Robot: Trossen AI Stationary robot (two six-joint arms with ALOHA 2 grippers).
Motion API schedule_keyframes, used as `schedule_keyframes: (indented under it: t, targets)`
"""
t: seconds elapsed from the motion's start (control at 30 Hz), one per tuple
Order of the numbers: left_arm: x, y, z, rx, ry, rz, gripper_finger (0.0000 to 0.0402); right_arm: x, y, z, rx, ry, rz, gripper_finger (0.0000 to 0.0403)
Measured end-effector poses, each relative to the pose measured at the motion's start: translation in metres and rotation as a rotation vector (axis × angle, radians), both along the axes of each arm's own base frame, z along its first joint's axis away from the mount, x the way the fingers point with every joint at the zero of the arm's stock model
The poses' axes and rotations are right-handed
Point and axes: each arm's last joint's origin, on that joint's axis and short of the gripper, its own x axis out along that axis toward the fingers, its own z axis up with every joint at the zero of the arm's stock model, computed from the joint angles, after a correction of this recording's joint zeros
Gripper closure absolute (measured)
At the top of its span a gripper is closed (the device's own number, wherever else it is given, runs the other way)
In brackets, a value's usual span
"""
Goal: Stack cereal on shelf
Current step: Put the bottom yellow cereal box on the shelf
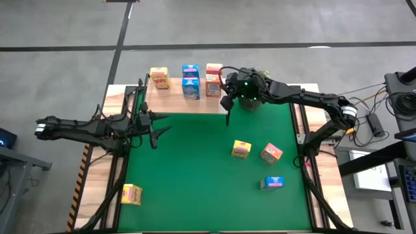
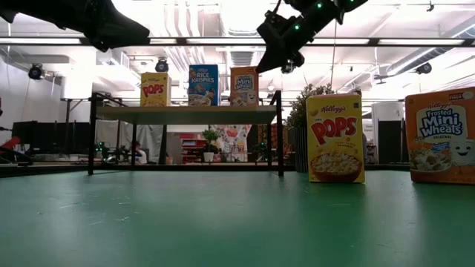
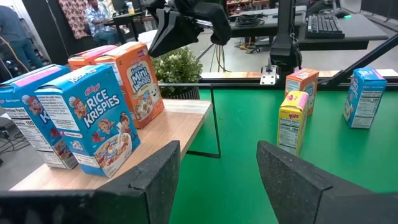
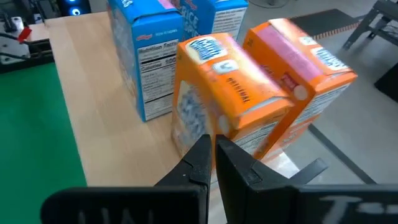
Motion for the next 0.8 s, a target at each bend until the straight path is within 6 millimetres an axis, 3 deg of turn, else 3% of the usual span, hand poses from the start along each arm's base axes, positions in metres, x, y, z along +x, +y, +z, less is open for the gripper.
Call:
schedule_keyframes:
  t: [0.3, 0.53, 0.8]
  targets:
    - [0.0, 0.0, 0.0, -0.062, -0.025, 0.01, 0.0205, 0.011, 0.034, -0.008, 0.006, 0.042, 0.109, 0.039]
    - [0.004, 0.0, 0.002, -0.196, -0.101, 0.029, 0.0205, 0.023, 0.07, -0.021, -0.162, -0.038, 0.282, 0.039]
    - [0.021, -0.002, 0.004, -0.335, -0.121, 0.04, 0.0205, 0.014, 0.077, -0.036, -0.319, -0.218, 0.381, 0.039]
